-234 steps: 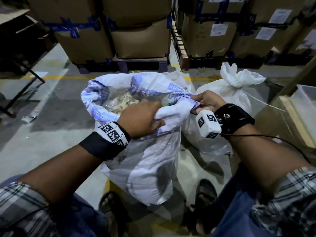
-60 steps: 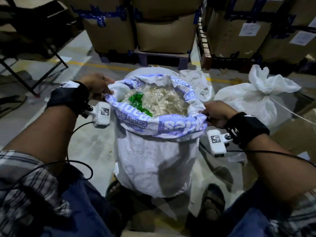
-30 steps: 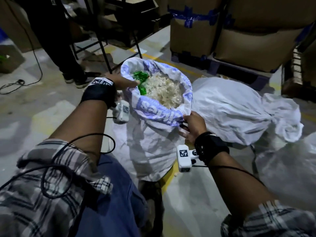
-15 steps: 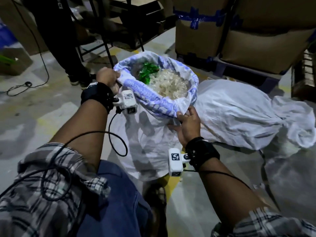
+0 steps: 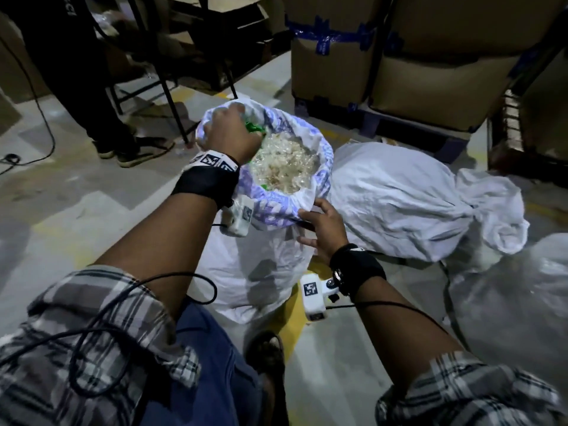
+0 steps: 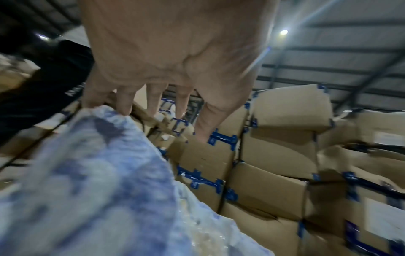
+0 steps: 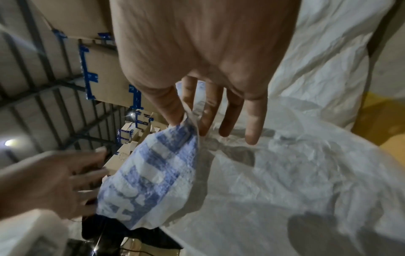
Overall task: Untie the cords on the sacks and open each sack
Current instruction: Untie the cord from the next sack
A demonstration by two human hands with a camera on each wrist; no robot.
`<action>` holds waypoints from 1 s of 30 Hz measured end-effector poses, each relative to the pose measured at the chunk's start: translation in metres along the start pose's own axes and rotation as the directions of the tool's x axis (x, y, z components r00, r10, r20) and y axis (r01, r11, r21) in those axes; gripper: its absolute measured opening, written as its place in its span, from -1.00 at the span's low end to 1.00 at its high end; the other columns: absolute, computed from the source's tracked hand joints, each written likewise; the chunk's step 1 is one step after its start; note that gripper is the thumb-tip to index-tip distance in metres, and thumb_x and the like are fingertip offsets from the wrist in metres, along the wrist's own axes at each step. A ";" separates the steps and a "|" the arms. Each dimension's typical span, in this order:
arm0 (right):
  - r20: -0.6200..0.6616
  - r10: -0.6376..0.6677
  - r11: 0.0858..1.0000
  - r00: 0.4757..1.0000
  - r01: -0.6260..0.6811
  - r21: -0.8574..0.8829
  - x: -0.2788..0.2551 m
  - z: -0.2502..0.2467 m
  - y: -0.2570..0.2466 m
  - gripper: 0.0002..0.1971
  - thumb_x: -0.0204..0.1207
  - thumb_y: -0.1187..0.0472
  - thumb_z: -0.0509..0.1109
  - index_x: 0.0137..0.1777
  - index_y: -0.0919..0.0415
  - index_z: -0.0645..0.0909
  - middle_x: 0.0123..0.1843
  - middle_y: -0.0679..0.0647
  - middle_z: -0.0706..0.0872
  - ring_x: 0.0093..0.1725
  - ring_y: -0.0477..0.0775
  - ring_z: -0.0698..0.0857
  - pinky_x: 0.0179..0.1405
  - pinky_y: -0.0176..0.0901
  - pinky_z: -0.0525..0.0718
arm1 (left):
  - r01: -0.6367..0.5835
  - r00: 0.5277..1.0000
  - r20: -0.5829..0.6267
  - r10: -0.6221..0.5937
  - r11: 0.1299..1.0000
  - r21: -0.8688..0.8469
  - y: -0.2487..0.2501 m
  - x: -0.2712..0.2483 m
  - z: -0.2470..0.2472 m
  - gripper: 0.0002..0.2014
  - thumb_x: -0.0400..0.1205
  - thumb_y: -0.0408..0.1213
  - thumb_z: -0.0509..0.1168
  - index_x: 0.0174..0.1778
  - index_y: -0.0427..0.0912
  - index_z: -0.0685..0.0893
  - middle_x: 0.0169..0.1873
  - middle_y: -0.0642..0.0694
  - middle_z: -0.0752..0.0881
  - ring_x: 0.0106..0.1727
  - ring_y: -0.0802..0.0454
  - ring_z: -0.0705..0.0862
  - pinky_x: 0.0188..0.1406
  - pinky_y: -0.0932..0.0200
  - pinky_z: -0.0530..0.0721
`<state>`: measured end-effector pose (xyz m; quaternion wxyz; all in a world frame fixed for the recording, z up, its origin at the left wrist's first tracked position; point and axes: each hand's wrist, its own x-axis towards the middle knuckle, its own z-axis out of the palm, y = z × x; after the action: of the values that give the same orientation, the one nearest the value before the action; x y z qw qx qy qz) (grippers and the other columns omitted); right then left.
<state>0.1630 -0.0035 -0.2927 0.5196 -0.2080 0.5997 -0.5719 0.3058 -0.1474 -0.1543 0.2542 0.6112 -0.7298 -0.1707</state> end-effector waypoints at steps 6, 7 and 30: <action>-0.039 -0.023 0.997 0.999 0.020 -0.075 -0.008 -0.063 -0.001 -0.87 0.50 0.01 0.48 -0.02 0.00 0.75 -0.12 -0.01 0.81 -0.10 0.02 0.76 -0.15 -0.05 0.69 | -0.338 0.930 0.174 0.323 0.939 0.064 0.072 -0.037 0.038 -0.65 0.58 -0.11 0.34 0.28 -0.04 0.71 0.34 -0.20 0.68 0.43 -0.28 0.59 0.48 -0.18 0.51; -0.086 -0.030 0.994 0.996 0.021 -0.108 -0.007 -0.079 -0.002 -0.93 0.52 0.07 0.48 -0.06 0.02 0.74 -0.15 0.01 0.80 -0.13 0.05 0.74 -0.20 -0.08 0.66 | -0.373 0.912 0.190 0.365 0.928 0.009 0.085 -0.045 0.047 -0.69 0.59 -0.12 0.34 0.23 -0.03 0.75 0.25 -0.18 0.75 0.35 -0.24 0.66 0.38 -0.11 0.60; -0.728 -0.256 0.695 0.636 -0.403 -0.596 0.084 -0.416 -0.007 -0.49 0.57 -0.02 0.43 0.44 0.24 0.56 0.45 0.46 0.56 0.40 0.52 0.57 0.46 0.23 0.53 | -0.422 0.705 0.643 0.298 0.906 0.042 0.175 -0.090 0.269 -0.87 0.55 -0.17 0.41 -0.15 -0.11 0.83 -0.08 -0.13 0.83 0.04 -0.14 0.78 0.11 0.02 0.78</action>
<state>-0.2291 0.1189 -0.3991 0.1148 -0.1019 0.9417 -0.2993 0.0197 -0.0415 -0.2891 -0.0313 0.3859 -0.8901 -0.2407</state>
